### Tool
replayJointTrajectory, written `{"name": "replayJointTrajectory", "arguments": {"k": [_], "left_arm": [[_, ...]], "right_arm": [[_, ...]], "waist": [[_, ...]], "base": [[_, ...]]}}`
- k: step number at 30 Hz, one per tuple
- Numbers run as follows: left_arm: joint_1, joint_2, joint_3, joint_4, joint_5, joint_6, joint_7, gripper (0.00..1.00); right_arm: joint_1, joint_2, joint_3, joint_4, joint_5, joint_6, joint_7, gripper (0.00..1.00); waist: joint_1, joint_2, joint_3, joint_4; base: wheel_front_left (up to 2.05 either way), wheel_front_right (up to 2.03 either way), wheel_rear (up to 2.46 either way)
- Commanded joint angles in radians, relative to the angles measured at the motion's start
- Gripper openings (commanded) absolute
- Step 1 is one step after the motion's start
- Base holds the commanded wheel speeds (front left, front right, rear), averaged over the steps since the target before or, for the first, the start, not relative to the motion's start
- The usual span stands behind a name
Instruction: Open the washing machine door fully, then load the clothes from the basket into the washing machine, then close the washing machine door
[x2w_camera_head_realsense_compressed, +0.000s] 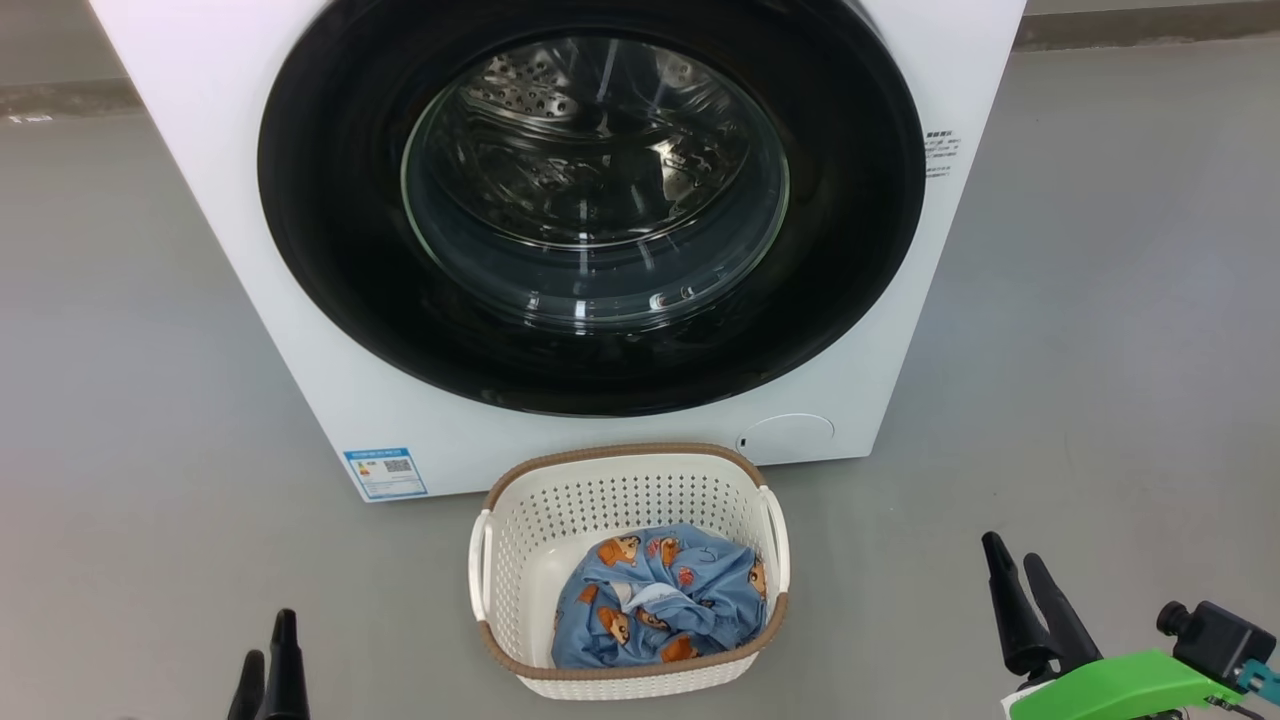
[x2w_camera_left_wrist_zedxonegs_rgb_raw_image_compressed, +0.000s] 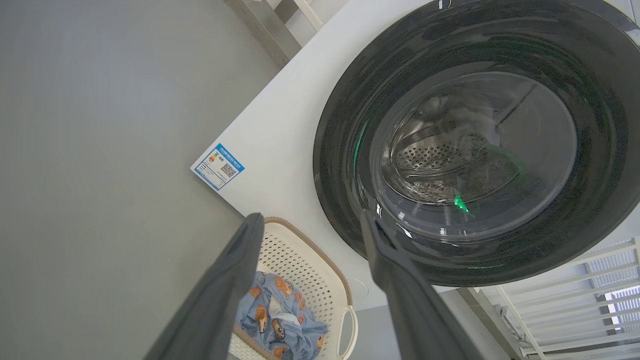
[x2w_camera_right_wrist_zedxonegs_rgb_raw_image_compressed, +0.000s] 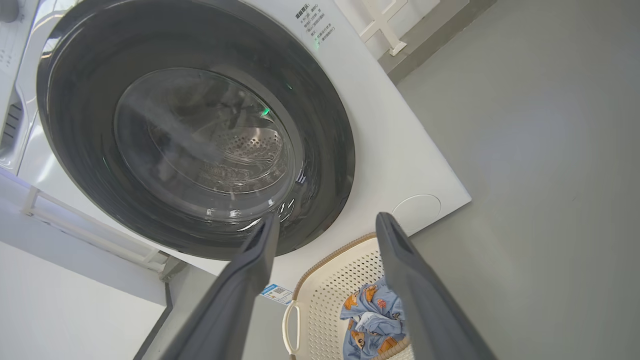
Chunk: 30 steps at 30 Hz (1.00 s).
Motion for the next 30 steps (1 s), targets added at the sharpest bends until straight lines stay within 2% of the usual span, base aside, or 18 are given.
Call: {"name": "replayJointTrajectory", "arguments": {"k": [1,11,30], "left_arm": [[-0.036,0.018,0.018,-0.031,0.053,-0.006,-0.018,1.00],[-0.027,0.021,0.037,-0.050,0.237,-0.007,-0.048,1.00],[-0.023,0.026,0.042,-0.048,0.458,-0.009,-0.104,1.00]], "right_arm": [[-0.022,-0.012,0.025,-0.022,-0.048,-0.001,-0.015,1.00],[-0.028,-0.032,0.058,0.004,-0.209,-0.001,-0.044,1.00],[-0.036,-0.038,0.076,-0.011,-0.475,-0.001,-0.099,1.00]], "waist": [[-0.0001,0.0000,0.000,0.000],[-0.0001,0.0000,0.002,0.002],[-0.0001,0.0000,0.007,0.007]], "base": [[0.00,0.00,0.00],[0.00,0.00,0.00],[0.00,0.00,0.00]]}}
